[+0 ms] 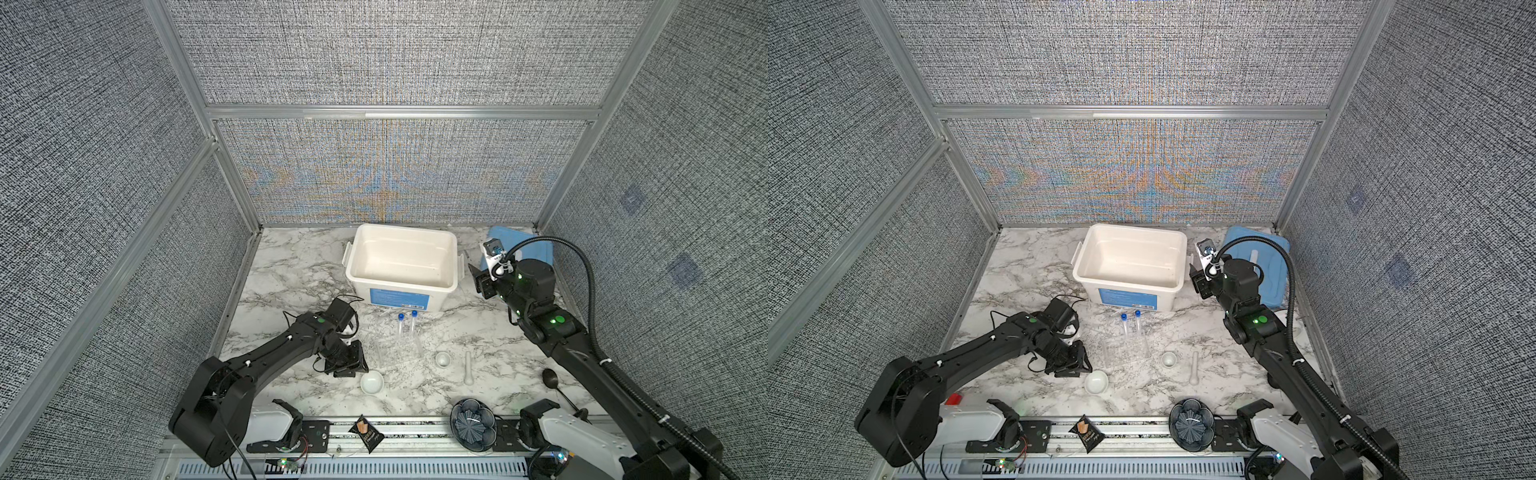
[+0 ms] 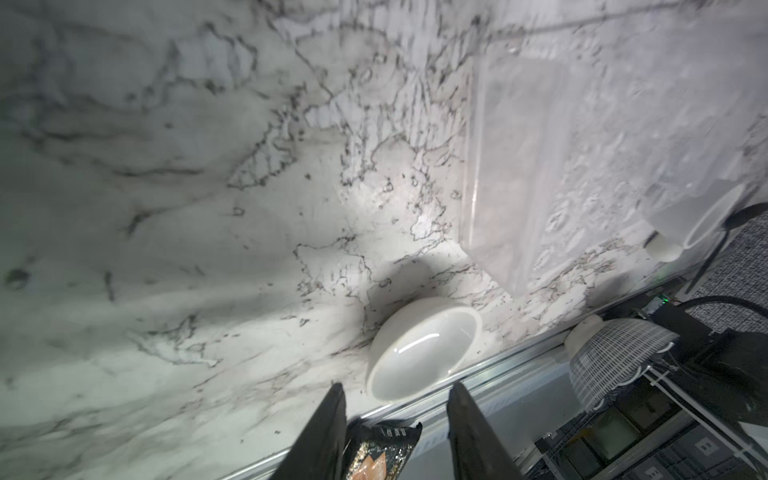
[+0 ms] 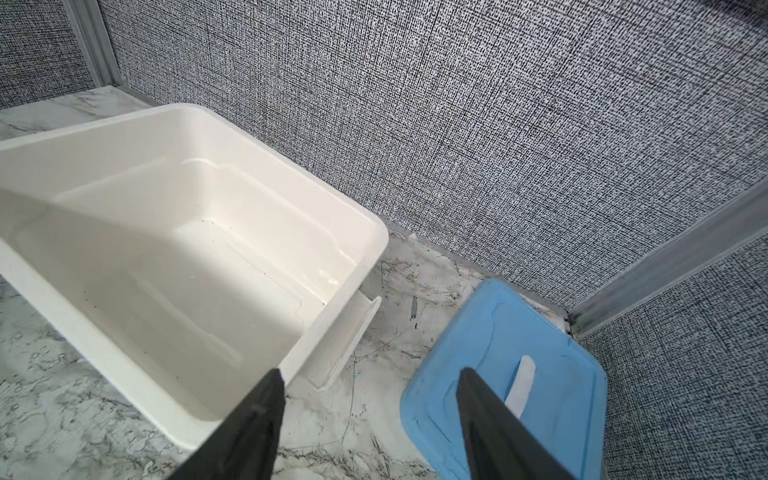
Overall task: Organize the chemistry lab equipment
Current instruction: 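Grasp the small white cup with the left gripper while the right withdraws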
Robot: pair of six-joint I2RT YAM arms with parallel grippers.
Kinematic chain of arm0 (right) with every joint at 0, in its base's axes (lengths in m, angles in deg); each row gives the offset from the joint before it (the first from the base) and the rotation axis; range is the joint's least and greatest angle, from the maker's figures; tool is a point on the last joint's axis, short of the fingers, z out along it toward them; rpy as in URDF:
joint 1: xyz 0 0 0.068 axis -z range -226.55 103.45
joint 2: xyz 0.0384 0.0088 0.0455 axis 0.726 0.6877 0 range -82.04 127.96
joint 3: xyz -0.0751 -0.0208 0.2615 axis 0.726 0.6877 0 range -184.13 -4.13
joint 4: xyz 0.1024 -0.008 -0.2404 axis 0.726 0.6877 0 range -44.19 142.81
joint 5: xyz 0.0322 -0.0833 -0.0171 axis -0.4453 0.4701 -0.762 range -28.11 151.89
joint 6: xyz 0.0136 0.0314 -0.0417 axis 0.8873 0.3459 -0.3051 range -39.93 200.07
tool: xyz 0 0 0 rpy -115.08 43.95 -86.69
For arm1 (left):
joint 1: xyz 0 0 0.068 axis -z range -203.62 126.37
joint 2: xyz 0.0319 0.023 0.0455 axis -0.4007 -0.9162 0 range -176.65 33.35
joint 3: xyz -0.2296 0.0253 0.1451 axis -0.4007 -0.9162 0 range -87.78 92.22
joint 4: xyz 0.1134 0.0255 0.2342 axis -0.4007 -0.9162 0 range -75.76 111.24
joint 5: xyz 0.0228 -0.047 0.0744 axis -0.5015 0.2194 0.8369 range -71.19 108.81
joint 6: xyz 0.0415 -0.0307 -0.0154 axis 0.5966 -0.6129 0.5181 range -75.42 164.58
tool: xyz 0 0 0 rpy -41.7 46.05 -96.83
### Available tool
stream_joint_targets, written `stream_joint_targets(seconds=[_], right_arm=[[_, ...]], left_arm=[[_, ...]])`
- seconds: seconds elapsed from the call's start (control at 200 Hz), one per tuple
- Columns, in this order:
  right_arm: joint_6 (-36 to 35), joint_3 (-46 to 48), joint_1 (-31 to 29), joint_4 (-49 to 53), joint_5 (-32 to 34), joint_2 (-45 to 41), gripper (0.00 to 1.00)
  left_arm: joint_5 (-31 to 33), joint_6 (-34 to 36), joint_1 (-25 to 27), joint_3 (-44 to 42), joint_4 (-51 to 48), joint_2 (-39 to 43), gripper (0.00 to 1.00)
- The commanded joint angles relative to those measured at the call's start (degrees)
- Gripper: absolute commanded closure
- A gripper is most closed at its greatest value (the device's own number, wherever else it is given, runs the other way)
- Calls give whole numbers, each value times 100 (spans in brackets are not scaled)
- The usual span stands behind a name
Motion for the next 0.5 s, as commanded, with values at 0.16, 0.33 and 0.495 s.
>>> stream_joint_targets(seconds=[0.16, 0.33, 0.495], right_arm=[[-218, -58, 73, -36, 153, -128, 31], [-265, 24, 128, -87, 146, -233, 30], [-307, 84, 134, -88, 129, -284, 30]], left_arm=[[-209, 14, 191, -124, 606, -343, 61], [-223, -39, 327, -145, 766, -586, 64], [-52, 18, 440, -79, 538, -682, 73]])
